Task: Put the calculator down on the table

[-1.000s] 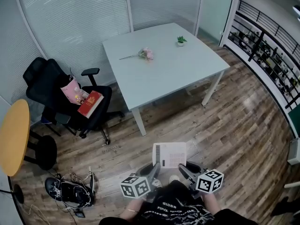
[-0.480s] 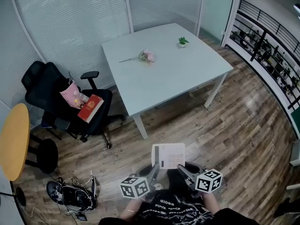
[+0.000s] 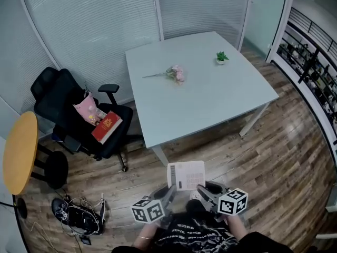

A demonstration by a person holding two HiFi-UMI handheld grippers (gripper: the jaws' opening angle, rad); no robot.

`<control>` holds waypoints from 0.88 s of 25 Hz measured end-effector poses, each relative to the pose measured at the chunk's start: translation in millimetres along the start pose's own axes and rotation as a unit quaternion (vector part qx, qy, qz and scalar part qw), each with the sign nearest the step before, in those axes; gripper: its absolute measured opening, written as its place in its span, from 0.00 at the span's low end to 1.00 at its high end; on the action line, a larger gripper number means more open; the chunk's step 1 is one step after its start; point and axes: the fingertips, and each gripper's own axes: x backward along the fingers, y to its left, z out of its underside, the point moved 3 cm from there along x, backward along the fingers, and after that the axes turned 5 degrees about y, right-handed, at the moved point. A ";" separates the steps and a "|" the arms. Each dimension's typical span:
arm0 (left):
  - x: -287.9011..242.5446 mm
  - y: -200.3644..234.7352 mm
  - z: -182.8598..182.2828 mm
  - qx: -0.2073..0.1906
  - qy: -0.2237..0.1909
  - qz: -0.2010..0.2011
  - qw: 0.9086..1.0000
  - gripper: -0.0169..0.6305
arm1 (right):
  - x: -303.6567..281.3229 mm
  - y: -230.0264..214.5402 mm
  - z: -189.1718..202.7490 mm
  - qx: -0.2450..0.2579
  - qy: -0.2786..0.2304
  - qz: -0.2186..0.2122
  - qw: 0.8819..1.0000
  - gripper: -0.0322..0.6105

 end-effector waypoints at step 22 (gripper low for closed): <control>-142.2 -10.9 -85.4 0.032 -0.012 -0.012 0.999 0.15 | -13.7 -124.6 -114.6 0.014 0.017 -0.002 1.000 0.25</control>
